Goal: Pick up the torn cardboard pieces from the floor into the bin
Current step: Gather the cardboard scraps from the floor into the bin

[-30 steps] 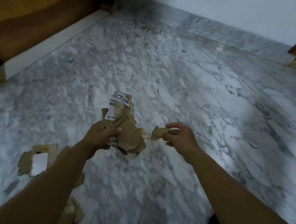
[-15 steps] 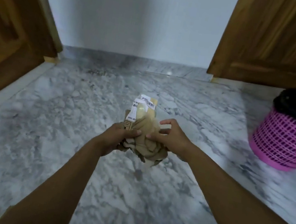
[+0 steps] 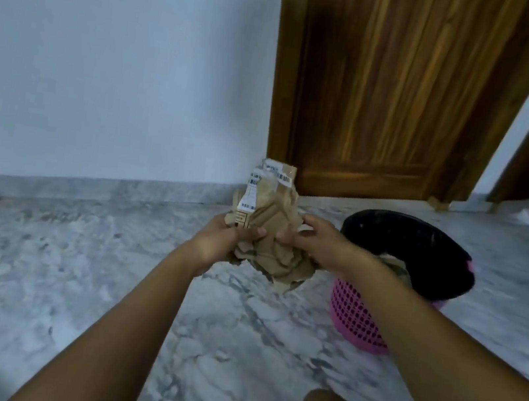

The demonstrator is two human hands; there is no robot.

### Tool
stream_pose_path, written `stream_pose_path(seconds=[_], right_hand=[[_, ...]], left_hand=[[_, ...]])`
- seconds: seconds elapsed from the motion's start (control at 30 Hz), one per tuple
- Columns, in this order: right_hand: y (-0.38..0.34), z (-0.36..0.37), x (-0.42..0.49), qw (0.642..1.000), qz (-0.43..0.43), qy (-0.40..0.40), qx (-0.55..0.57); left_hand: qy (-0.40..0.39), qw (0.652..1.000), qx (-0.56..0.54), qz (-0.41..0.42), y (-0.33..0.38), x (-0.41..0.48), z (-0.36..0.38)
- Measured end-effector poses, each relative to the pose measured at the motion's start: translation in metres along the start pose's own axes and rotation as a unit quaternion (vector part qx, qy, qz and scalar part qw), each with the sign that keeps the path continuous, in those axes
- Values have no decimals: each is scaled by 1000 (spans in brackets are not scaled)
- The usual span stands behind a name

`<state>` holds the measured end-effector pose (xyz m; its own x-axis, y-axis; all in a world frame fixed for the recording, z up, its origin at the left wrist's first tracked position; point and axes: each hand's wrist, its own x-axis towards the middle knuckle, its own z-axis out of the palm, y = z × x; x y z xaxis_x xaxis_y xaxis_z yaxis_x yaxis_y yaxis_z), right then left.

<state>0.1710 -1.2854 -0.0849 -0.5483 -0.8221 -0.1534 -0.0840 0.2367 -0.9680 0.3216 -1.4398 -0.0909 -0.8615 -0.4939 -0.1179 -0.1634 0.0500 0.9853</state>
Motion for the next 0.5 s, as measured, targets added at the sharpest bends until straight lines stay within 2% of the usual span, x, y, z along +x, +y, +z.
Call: stream_pose_path(seconds=[0.27,0.43,0.5], right_hand=[[25,-174,23,996,-32,80,22],[81,-250,47,985,14,173,-9],[105,-270,51,974,49,212,-56]], left_hand=[[-84,996,-25,24,48,127,137],[-98,995,-25,-15,29,217,216],[-86,995,15,-41,19,243,242]])
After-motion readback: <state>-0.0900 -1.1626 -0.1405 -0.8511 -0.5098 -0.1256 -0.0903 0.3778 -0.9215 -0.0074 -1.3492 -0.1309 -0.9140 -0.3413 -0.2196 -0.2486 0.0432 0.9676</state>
